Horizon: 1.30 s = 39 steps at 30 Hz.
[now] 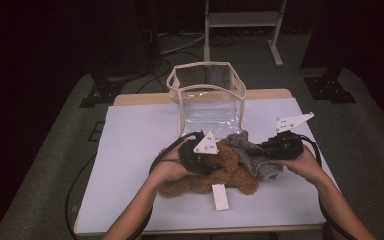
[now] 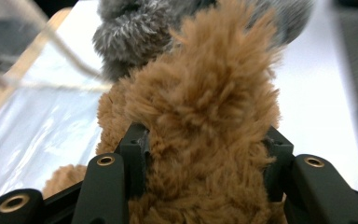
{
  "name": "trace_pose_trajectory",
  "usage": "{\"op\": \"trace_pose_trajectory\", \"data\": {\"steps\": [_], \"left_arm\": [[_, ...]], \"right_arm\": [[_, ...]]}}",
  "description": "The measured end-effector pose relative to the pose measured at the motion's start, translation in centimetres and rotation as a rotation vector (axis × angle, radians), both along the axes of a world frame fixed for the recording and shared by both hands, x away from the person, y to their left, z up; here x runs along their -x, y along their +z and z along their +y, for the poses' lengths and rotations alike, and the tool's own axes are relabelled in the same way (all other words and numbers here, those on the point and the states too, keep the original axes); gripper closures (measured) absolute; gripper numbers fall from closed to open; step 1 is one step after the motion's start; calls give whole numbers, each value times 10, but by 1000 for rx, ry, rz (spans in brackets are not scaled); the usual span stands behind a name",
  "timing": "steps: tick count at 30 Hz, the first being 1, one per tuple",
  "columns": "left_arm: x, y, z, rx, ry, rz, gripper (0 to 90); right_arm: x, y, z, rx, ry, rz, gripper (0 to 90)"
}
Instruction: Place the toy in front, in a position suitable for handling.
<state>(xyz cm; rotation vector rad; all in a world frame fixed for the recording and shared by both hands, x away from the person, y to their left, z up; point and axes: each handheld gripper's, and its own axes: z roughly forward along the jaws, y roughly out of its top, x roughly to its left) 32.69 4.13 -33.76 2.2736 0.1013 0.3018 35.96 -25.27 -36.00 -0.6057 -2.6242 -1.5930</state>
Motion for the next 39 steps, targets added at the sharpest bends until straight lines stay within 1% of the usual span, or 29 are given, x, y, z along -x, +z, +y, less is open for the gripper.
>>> {"op": "trace_pose_trajectory", "data": {"steps": [2,3,4,5,7,8,10,11,12,13,15,16,18,20,21,23,26,31,34,35,37,39], "left_arm": [[5,2,-2,-9,-37,17,488],[5,1,-4,-25,-45,9,479],[5,-1,-6,-28,-48,18,454],[4,-3,-8,-29,-47,25,454],[2,-7,-10,-28,-45,41,403],[0,-9,-12,-28,-45,47,362],[-1,-9,-15,-35,-42,45,282],[-2,-9,-16,-45,-45,53,236],[-2,-9,-18,-56,-41,57,172],[-3,-8,-20,-76,-32,51,172],[-4,-9,-24,-102,-16,51,102],[-4,-10,-26,-112,-15,47,86],[-4,-13,-31,-128,-12,39,40],[-4,-18,-35,-132,-17,44,12],[-3,-20,-36,-141,-21,48,5],[-3,-21,-36,-147,-34,45,5],[-2,-21,-40,-184,-39,20,4],[-3,-26,-45,-237,-48,-2,0],[-3,-30,-47,-272,-51,4,0],[-3,-30,-47,-275,-49,6,34],[-4,-28,-46,-268,-32,26,151],[-6,-23,-42,-225,-32,34,298]], "right_arm": [[8,7,1,5,20,-17,815],[11,9,1,6,27,-20,815],[15,10,2,23,33,-27,816],[15,10,2,23,33,-27,816],[15,6,1,29,29,-17,816],[15,2,0,23,27,-6,816],[13,-5,-4,2,21,12,816],[12,-8,-5,-8,16,20,816],[11,-12,-8,-20,13,31,816],[11,-12,-8,-20,13,31,816],[11,-14,-10,-22,5,27,816],[11,-14,-11,-26,2,27,815],[11,-14,-13,-25,-1,29,816],[11,-15,-15,-24,-3,28,815],[12,-15,-16,-21,-4,29,815],[12,-15,-18,-21,-6,30,815],[12,-16,-19,-23,-7,32,815],[11,-19,-18,-25,-7,36,815],[11,-19,-19,-22,-11,39,815],[10,-20,-19,-22,-10,39,815],[10,-20,-20,-23,-13,41,815],[11,-21,-23,-30,-16,43,815]]}}
